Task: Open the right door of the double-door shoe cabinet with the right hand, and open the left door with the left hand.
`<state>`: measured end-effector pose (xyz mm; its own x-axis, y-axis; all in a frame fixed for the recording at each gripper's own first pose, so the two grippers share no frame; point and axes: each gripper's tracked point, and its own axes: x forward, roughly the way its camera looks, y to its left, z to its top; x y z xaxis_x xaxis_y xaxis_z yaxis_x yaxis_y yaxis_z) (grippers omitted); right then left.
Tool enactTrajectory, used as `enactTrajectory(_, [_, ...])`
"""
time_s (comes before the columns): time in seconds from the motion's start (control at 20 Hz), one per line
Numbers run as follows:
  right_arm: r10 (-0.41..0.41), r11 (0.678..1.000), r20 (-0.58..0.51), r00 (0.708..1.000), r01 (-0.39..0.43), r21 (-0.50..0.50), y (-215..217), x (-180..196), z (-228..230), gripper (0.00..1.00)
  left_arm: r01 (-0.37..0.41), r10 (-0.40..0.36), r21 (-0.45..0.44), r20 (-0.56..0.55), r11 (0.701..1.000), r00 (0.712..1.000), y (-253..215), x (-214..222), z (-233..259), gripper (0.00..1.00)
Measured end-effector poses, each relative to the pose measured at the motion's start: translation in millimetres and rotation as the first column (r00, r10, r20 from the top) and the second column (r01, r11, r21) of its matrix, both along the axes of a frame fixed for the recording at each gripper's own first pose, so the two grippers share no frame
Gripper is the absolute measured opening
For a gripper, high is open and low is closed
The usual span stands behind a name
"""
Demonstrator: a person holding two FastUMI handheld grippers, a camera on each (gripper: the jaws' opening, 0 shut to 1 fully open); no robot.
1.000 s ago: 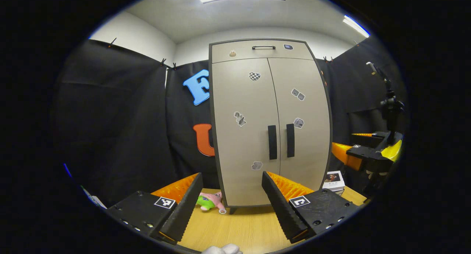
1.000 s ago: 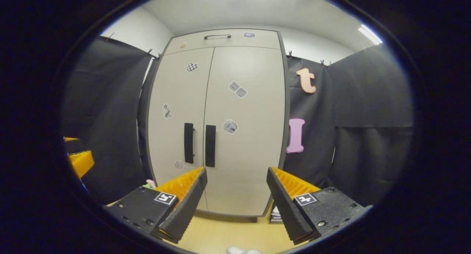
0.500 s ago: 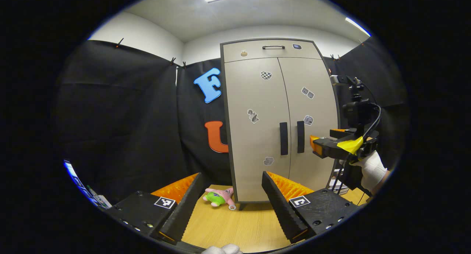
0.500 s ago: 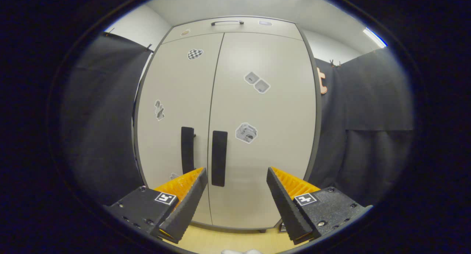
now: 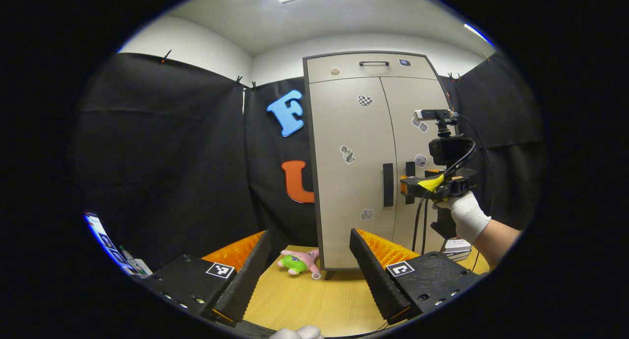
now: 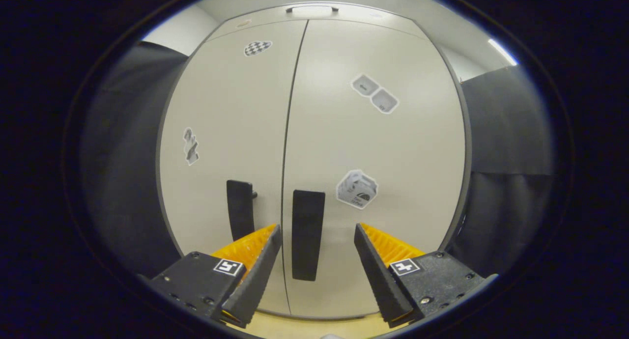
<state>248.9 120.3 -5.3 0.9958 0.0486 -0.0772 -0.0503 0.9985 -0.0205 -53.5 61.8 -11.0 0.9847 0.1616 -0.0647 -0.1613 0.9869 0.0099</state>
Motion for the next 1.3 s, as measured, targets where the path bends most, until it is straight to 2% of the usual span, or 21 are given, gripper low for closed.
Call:
enactTrajectory(0.1, [-0.032,0.999,-0.020,0.999,0.032,-0.002,-3,6,-4,0.87,-0.004,0.004,0.007,0.005,1.000,1.000,1,-1,2,0.96])
enactTrajectory(0.15, [-0.031,1.000,-0.034,0.999,0.031,0.003,-2,8,-8,0.76,-0.007,0.007,0.008,0.005,1.000,1.000,2,-1,3,0.96])
enactTrajectory(0.2, [-0.028,1.000,-0.047,0.998,0.029,0.012,1,11,-10,0.75,-0.009,0.009,0.007,0.007,1.000,1.000,4,-1,3,0.96])
enactTrajectory(0.35, [-0.013,0.999,-0.096,0.995,0.017,0.044,7,19,-21,0.62,-0.018,0.018,0.009,0.012,1.000,1.000,10,-4,5,0.96])
enactTrajectory(0.4, [-0.021,0.998,-0.108,0.994,0.027,0.051,5,21,-23,0.61,-0.021,0.021,0.008,0.012,1.000,1.000,12,-5,6,0.96])
enactTrajectory(0.5, [-0.032,0.997,-0.101,0.994,0.039,0.068,5,24,-22,0.47,-0.028,0.028,0.006,0.017,1.000,0.999,17,-7,7,0.96])
enactTrajectory(0.55, [-0.035,0.997,-0.094,0.995,0.042,0.072,6,21,-21,0.36,-0.031,0.031,0.004,0.018,1.000,0.999,18,-8,7,0.96])
enactTrajectory(0.7, [-0.024,0.996,-0.090,0.996,0.032,0.082,6,21,-21,0.35,-0.029,0.029,-0.005,0.016,1.000,0.999,20,-9,5,0.96])
enactTrajectory(0.9, [0.018,0.998,-0.086,0.996,-0.012,0.061,5,18,-22,0.27,-0.019,0.019,-0.007,0.025,1.000,1.000,20,-10,6,0.96])
enactTrajectory(1.3, [0.078,0.997,-0.066,0.995,-0.077,0.020,0,-10,-23,0.19,0.012,-0.011,-0.017,0.039,1.000,0.999,8,-18,4,0.96])
